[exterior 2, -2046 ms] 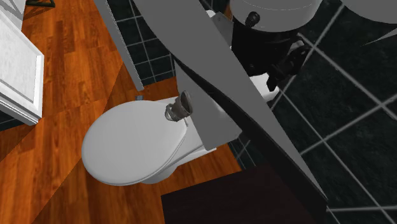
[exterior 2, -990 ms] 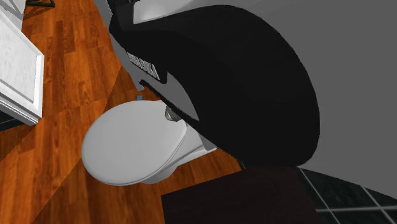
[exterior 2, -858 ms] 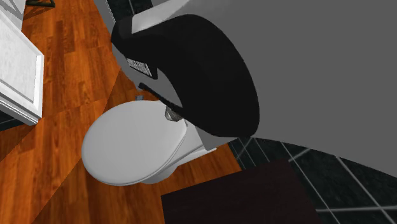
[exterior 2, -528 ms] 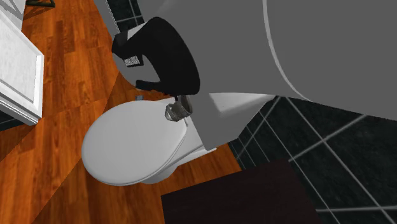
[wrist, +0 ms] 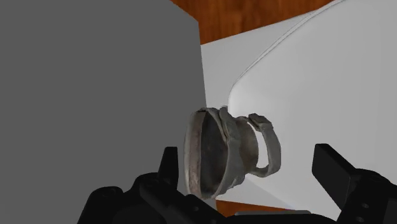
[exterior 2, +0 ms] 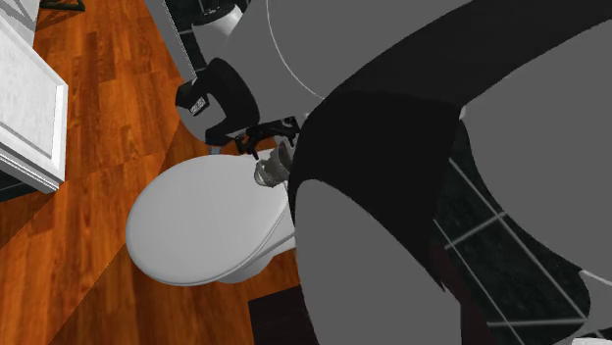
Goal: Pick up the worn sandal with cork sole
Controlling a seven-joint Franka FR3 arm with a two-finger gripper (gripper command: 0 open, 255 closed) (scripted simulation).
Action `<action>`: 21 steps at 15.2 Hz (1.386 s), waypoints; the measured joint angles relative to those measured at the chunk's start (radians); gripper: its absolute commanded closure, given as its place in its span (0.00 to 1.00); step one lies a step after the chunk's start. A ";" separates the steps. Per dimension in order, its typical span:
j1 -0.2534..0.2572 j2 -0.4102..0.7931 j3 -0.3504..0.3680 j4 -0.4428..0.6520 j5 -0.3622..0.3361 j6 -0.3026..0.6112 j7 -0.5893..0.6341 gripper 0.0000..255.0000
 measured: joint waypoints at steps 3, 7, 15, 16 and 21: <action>0.014 0.116 -0.007 0.083 -0.026 0.016 0.008 0.00; 0.048 0.271 -0.012 0.230 -0.050 0.001 0.022 0.00; 0.095 0.517 -0.022 0.483 -0.075 -0.017 0.021 0.00; 0.095 0.524 -0.022 0.486 -0.077 -0.006 0.021 0.00; 0.103 0.579 -0.025 0.514 -0.084 0.021 0.028 1.00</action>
